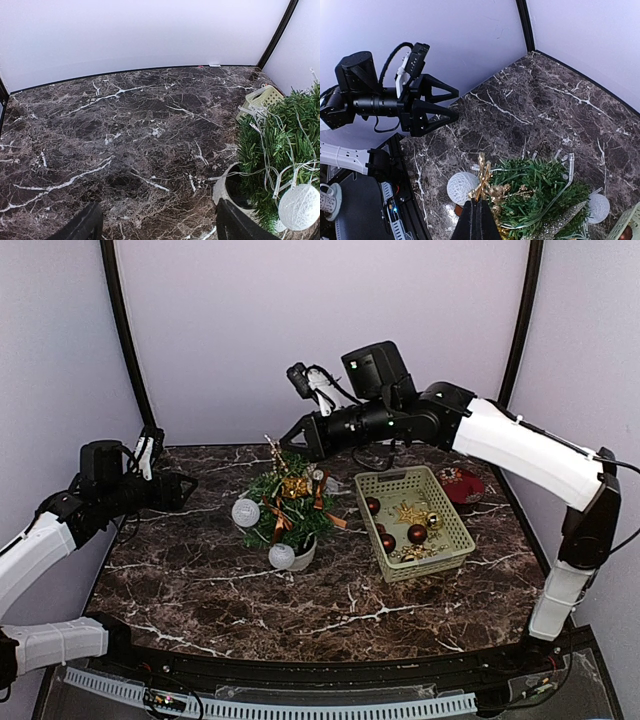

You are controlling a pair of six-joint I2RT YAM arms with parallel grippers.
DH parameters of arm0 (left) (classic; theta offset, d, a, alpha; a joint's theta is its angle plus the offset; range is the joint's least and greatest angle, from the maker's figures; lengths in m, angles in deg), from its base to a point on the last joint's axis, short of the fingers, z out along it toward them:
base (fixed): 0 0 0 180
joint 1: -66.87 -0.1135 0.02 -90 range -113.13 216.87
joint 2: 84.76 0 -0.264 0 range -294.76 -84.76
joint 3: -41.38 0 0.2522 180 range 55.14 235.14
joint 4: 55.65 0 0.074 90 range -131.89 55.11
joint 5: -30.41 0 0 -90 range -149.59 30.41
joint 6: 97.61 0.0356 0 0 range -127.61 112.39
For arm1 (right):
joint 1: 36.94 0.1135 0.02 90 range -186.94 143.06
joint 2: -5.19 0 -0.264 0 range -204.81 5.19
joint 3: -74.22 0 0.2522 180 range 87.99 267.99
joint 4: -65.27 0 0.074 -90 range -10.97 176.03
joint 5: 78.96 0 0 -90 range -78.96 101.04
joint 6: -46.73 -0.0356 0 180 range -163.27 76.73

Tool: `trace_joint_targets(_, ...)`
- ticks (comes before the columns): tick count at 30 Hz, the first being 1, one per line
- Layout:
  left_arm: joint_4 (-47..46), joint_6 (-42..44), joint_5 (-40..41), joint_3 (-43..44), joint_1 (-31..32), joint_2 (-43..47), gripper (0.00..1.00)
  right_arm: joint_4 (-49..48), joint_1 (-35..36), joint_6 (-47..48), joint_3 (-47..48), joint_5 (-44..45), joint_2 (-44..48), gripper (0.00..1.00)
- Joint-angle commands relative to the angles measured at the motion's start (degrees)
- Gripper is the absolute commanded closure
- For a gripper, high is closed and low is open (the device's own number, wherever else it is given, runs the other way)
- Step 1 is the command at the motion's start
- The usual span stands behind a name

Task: Decorate the small christmas tree

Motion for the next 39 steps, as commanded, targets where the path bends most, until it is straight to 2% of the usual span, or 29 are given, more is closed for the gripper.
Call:
trace_joint_targets(1,-1.48,0.04,-0.25,-0.42,-0.29,0.83,0.2,0.55,0.45,0.39,2.11,-0.01,-1.62,1.0)
trace_joint_targets(12,-1.49,0.17,-0.82,-0.42,-0.29,0.93,0.2,4.16,0.44,-1.71,1.91,9.96,-2.38,1.0)
trace_joint_targets(24,-1.49,0.09,-0.7,-0.42,-0.29,0.93,0.2,5.33,0.44,-4.58,0.07,16.02,0.07,1.0)
trace_joint_targets(39,-1.41,0.09,-0.6,-0.42,-0.29,0.81,0.2,6.68,0.44,-4.11,1.35,12.86,0.43,1.0)
